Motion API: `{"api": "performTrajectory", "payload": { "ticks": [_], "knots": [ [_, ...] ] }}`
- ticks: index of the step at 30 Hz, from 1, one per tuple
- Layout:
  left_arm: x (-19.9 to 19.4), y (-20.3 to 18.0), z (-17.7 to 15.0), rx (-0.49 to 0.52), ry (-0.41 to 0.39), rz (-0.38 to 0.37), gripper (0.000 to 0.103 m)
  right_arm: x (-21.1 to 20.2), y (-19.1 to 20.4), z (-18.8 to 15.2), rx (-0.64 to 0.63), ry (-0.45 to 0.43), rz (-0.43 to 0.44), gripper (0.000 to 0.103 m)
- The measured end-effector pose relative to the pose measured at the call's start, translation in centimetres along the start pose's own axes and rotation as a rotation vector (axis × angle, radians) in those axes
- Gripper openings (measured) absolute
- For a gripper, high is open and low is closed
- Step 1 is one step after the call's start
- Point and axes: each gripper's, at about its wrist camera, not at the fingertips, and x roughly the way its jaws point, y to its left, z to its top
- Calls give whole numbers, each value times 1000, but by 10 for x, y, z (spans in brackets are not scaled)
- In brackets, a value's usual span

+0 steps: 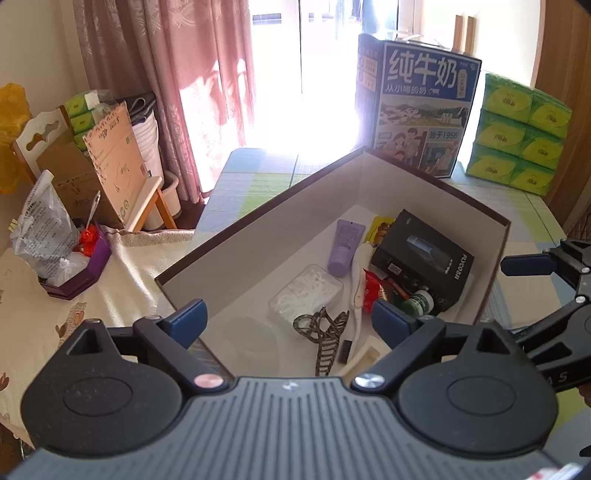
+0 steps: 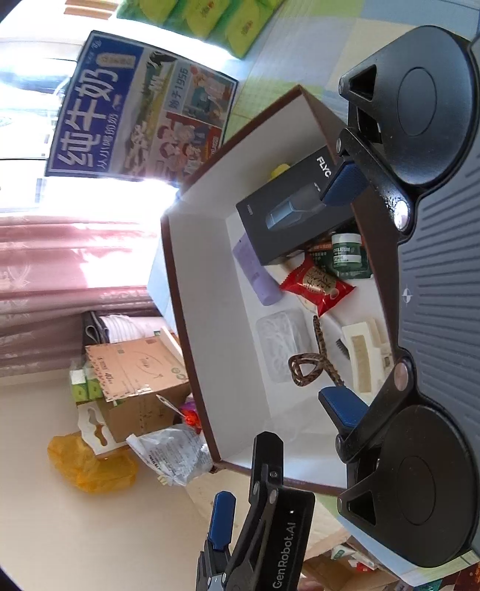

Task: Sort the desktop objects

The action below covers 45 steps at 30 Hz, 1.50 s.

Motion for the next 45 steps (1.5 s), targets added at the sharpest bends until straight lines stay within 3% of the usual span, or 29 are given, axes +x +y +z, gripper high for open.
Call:
{"api": "performTrajectory", "payload": {
  "ticks": [23,45],
  "knots": [
    [-91,-33,-43,-51,-50,48,97,-84,6,-40,3,-81,19,101],
    [-141,-72,-63,-52,-71,96,98,-139,5,-61,-46,-122,62,101]
  ]
}}
